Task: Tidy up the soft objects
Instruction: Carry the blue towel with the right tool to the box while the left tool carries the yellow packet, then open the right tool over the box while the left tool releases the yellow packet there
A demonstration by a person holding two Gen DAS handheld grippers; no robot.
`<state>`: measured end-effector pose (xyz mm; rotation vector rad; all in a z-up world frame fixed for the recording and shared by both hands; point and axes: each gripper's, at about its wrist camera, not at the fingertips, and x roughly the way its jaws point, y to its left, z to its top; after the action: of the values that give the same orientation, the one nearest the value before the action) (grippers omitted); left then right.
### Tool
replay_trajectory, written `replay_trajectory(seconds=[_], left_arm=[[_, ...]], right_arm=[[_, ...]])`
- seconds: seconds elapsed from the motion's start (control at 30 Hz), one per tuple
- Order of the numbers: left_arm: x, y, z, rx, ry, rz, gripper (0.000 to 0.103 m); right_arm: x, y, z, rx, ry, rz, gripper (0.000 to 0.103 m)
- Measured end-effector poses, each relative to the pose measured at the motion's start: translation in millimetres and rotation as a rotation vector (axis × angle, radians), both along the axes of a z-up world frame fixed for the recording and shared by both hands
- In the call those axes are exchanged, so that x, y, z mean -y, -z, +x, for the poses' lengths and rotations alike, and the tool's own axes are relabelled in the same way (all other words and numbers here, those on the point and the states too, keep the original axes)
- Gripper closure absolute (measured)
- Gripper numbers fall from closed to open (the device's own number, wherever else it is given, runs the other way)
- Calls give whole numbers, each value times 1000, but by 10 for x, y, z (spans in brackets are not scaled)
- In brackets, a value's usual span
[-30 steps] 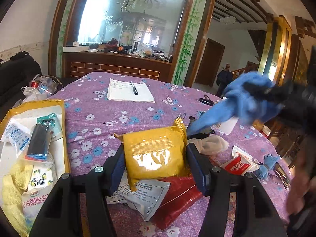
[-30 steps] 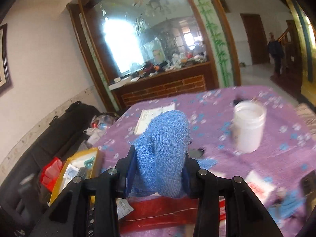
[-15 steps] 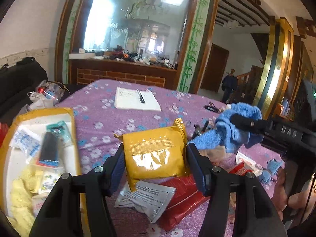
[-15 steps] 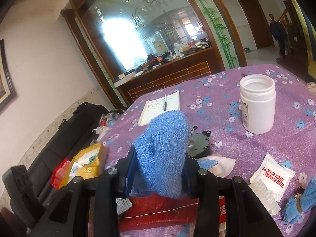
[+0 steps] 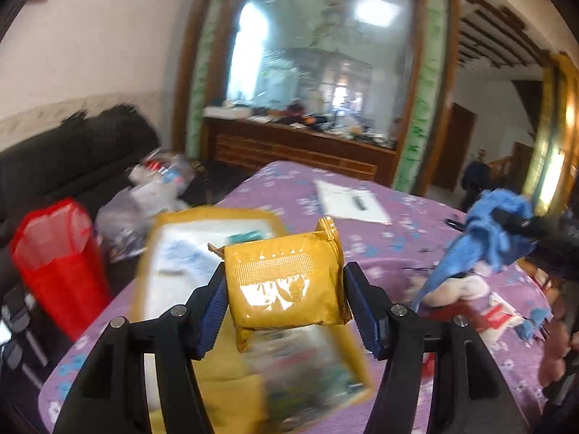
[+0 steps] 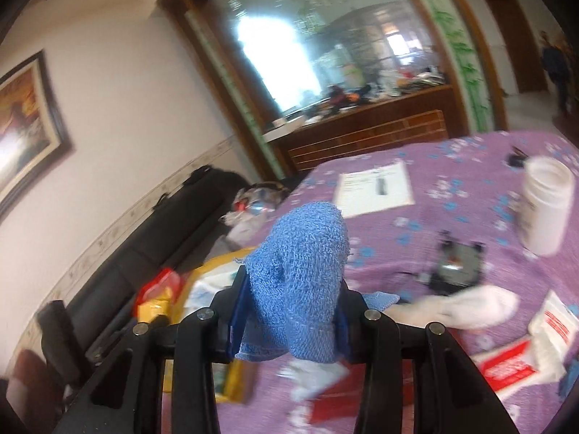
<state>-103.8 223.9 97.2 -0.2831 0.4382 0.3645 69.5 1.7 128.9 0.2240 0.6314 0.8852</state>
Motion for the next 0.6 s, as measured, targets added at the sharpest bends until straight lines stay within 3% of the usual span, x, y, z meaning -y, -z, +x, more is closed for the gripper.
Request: replay_trajectory(seconds=[0.23,0.43,0.6], left_arm=[[-480,301,-75,-101,-83,-83,41],[-541,445,-55,-135,-76,-115,41],[-596,489,-21,-149,-85,-122,40]], right_arm=[[-1036,-18,-87,-22,-138,-63,58],[-1931,292,50,-107,-222,-154,56],[-2379,532,200,-134,-236,-236,55]])
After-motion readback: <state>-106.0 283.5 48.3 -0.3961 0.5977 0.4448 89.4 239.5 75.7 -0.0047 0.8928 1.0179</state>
